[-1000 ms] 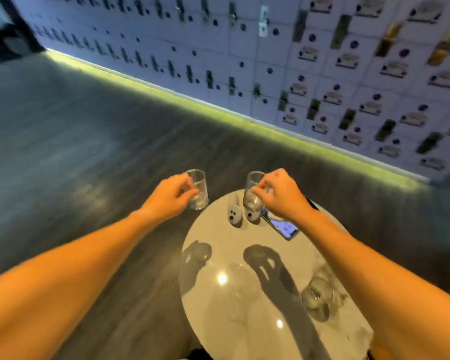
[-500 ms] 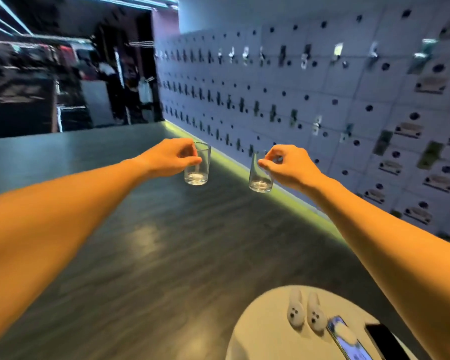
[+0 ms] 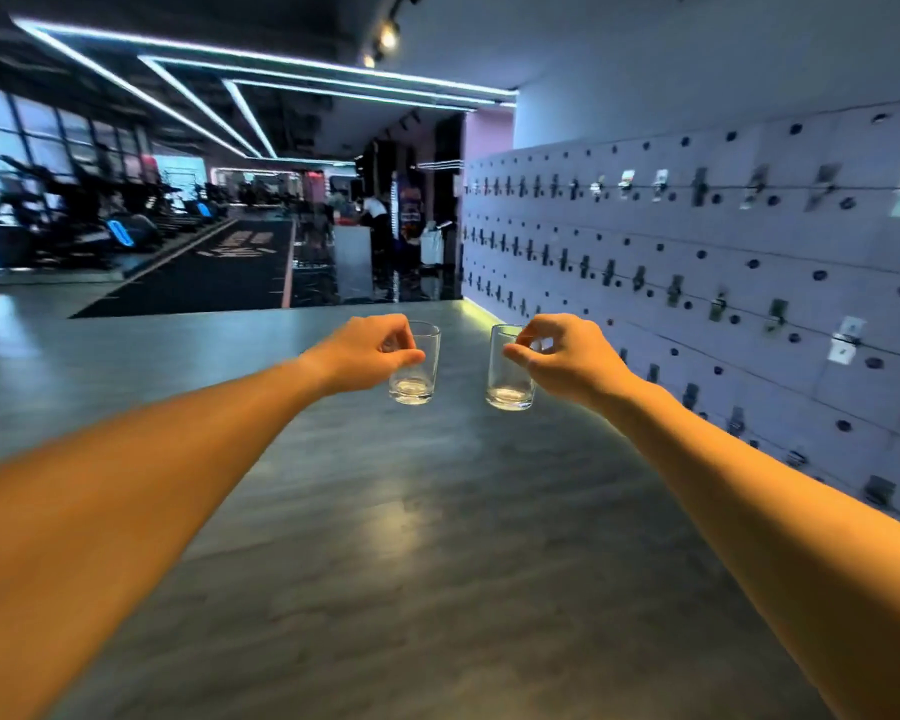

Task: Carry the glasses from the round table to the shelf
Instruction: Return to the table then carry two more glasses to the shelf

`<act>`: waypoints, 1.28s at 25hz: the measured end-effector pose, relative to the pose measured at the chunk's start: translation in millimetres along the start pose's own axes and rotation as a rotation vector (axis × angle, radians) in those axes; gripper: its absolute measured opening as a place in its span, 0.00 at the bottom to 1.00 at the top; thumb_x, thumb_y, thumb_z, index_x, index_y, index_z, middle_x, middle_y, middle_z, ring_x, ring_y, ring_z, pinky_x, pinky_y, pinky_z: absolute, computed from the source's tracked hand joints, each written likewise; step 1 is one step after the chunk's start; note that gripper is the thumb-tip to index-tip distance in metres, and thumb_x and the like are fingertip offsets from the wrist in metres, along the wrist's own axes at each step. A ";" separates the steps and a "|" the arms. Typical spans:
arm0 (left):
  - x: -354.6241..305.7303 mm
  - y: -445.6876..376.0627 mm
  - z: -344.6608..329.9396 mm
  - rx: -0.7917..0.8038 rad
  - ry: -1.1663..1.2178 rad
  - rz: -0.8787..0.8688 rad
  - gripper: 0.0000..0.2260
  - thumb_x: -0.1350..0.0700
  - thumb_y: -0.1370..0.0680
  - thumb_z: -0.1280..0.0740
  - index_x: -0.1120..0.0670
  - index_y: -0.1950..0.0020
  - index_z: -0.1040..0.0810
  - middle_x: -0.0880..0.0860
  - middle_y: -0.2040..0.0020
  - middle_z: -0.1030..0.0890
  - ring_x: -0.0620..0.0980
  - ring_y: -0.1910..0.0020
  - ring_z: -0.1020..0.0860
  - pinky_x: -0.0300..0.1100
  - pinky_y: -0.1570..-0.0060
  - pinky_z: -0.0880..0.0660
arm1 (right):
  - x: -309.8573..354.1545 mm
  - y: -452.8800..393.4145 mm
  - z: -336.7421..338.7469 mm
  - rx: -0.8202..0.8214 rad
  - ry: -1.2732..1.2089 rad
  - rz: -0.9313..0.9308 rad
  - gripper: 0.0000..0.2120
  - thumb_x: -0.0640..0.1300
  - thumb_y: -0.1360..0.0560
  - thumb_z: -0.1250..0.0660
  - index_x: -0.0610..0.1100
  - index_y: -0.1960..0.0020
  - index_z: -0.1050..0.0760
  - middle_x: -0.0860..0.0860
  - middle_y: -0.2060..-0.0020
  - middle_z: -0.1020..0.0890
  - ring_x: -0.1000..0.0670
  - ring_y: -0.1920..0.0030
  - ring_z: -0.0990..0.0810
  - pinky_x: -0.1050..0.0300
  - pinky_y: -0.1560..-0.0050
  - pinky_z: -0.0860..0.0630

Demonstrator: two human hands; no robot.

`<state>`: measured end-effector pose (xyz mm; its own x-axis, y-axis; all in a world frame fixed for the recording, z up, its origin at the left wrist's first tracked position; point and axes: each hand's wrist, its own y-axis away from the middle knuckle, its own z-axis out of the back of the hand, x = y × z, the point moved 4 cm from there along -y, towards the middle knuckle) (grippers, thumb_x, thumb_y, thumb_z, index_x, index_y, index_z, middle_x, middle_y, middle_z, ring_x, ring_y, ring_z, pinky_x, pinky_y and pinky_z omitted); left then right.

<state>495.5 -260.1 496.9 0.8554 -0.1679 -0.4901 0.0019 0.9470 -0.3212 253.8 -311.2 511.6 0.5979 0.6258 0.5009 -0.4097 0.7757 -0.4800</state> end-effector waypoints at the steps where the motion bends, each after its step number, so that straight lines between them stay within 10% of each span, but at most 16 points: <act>1: 18.2 6.5 14.5 -0.014 -0.013 0.029 0.06 0.49 0.22 0.32 0.49 0.55 0.24 0.48 0.59 0.20 0.46 0.61 0.23 0.38 0.63 0.30 | 13.9 -12.4 -18.2 0.010 -0.013 0.014 0.10 0.51 0.25 0.29 0.44 0.52 0.18 0.49 0.55 0.18 0.48 0.53 0.21 0.53 0.52 0.25; 19: 308.4 156.0 254.5 -0.512 -0.297 0.776 0.07 0.43 0.25 0.30 0.44 0.58 0.25 0.46 0.55 0.18 0.47 0.53 0.18 0.45 0.52 0.23 | 316.1 -230.5 -365.5 0.484 -0.418 0.608 0.08 0.54 0.26 0.28 0.51 0.59 0.20 0.48 0.56 0.18 0.48 0.54 0.19 0.56 0.55 0.25; 32: 396.2 394.2 375.9 -0.764 -0.471 1.245 0.08 0.46 0.22 0.33 0.50 0.53 0.24 0.49 0.49 0.20 0.48 0.48 0.21 0.43 0.52 0.26 | 600.2 -154.9 -549.7 0.782 -0.632 1.036 0.07 0.52 0.27 0.27 0.53 0.62 0.20 0.51 0.58 0.17 0.50 0.56 0.17 0.54 0.52 0.21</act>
<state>1029.9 149.6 480.7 0.1945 0.8384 -0.5091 -0.9492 0.0299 -0.3134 1054.8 -100.7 490.7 -0.5105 0.6946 0.5069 -0.8514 -0.3253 -0.4115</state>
